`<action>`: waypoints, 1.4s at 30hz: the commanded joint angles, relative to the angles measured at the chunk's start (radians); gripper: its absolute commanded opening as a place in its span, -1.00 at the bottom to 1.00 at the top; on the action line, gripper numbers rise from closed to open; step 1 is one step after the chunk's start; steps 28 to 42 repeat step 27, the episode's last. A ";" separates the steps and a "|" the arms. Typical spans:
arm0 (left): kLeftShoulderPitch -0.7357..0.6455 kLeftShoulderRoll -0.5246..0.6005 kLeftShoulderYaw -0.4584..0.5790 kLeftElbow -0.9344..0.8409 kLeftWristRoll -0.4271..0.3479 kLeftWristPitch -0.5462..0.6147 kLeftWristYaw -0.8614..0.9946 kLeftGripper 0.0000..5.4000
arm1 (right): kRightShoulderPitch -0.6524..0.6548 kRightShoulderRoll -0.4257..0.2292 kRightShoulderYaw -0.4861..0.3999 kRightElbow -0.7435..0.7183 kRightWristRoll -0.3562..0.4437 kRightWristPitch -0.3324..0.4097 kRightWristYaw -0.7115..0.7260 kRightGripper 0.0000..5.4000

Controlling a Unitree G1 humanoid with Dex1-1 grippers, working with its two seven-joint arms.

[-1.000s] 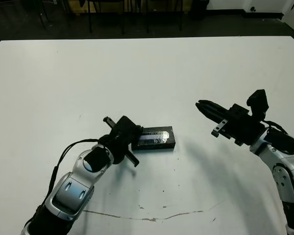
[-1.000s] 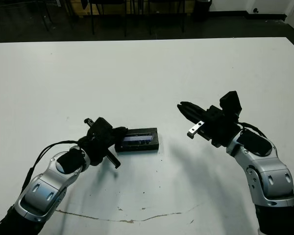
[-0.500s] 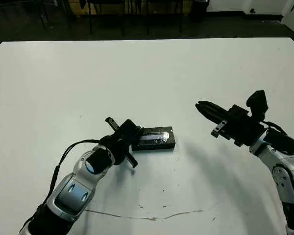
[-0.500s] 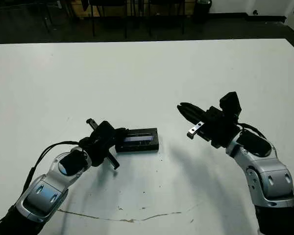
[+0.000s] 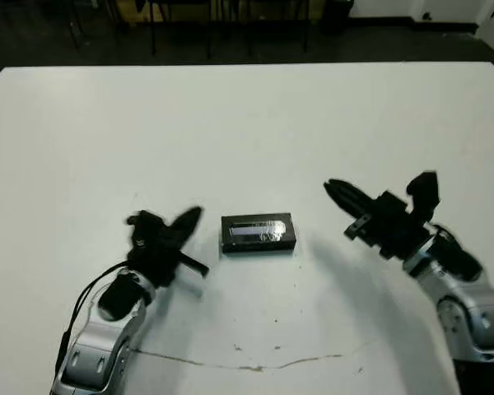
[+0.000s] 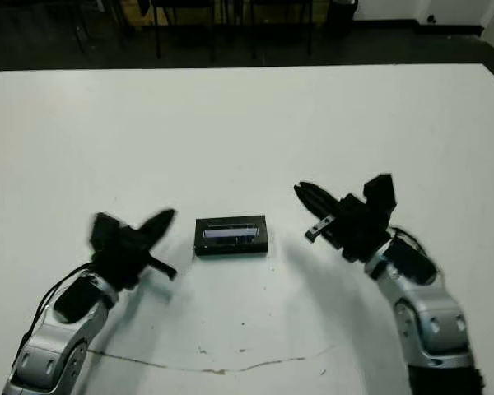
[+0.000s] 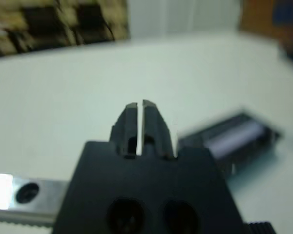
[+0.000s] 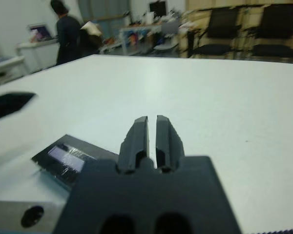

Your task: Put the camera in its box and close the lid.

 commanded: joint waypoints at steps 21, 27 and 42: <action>0.073 -0.046 0.168 0.017 -0.093 -0.196 0.058 -1.00 | 0.003 0.047 0.006 0.031 -0.019 -0.025 -0.046 -1.00; 0.075 -0.054 0.152 0.028 -0.073 -0.209 0.061 -1.00 | 0.021 0.051 0.012 -0.004 -0.092 -0.076 -0.096 -1.00; 0.075 -0.054 0.152 0.028 -0.073 -0.209 0.061 -1.00 | 0.021 0.051 0.012 -0.004 -0.092 -0.076 -0.096 -1.00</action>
